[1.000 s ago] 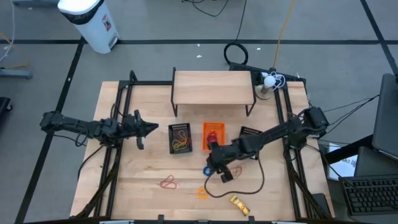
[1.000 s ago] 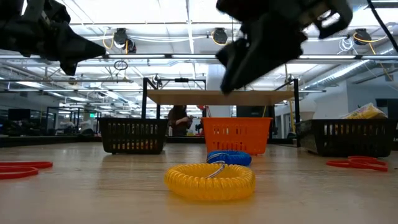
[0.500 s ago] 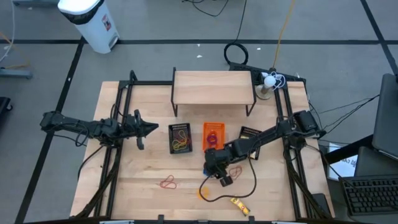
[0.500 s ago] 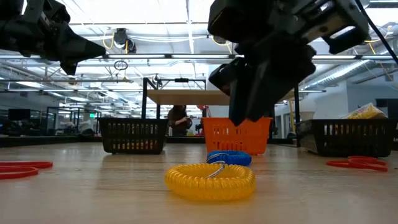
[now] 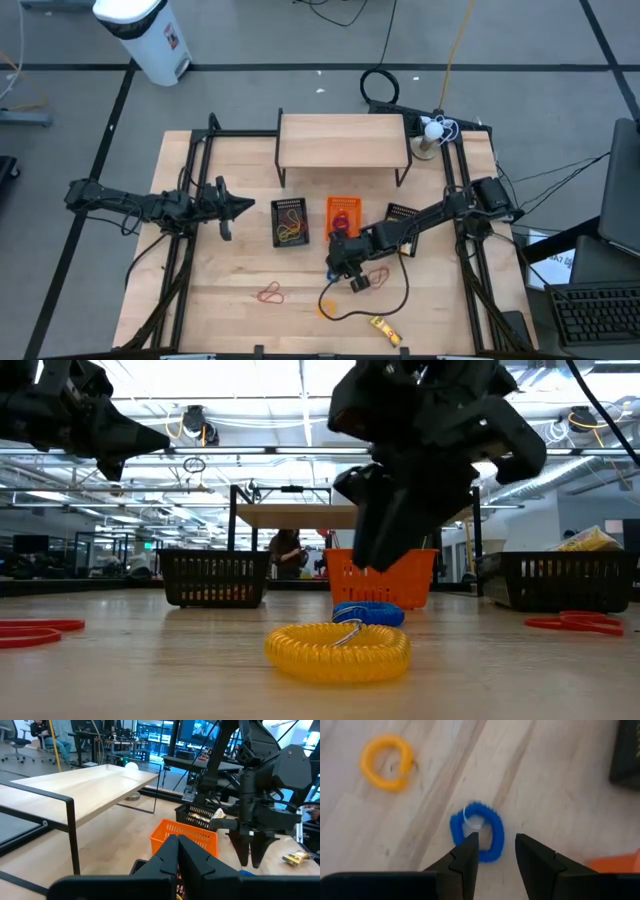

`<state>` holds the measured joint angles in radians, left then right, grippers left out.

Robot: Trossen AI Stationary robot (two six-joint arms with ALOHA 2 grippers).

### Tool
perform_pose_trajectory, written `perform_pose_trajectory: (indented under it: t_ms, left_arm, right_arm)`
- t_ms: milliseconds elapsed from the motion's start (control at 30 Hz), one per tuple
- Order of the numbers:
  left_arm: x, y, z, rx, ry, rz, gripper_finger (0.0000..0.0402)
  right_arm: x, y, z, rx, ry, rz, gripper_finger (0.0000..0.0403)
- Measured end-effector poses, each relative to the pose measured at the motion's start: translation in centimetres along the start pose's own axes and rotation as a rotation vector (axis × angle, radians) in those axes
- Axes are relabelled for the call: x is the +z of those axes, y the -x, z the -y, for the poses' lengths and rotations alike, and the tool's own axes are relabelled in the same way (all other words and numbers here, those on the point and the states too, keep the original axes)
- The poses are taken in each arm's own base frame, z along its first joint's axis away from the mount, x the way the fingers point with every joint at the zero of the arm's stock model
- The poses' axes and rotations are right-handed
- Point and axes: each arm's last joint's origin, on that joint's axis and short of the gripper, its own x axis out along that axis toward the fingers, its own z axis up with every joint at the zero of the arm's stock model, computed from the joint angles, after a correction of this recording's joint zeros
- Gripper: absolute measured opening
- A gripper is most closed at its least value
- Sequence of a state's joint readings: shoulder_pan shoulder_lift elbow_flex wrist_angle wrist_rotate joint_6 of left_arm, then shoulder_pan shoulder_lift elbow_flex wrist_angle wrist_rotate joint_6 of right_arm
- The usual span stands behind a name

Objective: Pick & Place Office Desk Supplies
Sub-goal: Put the blue spring rubber band into the orange bin

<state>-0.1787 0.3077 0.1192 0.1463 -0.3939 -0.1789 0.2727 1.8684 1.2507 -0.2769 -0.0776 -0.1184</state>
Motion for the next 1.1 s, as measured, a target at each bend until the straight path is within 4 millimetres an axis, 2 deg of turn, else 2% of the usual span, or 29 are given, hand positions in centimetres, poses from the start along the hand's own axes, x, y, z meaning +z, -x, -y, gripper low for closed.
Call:
perform_pose_trajectory:
  t_ms: [267,367,700,767,900,1100]
  left_arm:
    - [0.0,0.0,0.0,0.001,-0.002,-0.001,0.0025]
    - [0.0,0.0,0.0,0.001,-0.013,-0.001,0.0026]
    - [0.0,0.0,0.0,0.001,-0.025,-0.004,0.0026]
    - [-0.1,0.0,0.0,0.002,-0.027,-0.009,0.0026]
    - [-0.1,0.0,0.0,0.003,-0.029,-0.013,0.0026]
    - [-0.2,0.0,0.0,0.003,-0.035,-0.021,0.0026]
  right_arm:
    - [-0.8,-3.0,0.6,-0.021,-0.003,-0.019,0.0114]
    - [-1.2,-3.4,0.9,-0.059,0.002,-0.042,0.0106]
    - [-1.8,-3.5,1.3,-0.05,-0.005,-0.095,0.0094]
    - [-1.7,-3.5,1.3,-0.052,-0.001,-0.093,0.0079]
    - [-1.5,-3.0,1.4,-0.052,0.009,-0.078,0.0021]
    - [-0.8,-2.1,2.5,0.008,-0.005,0.014,0.0011]
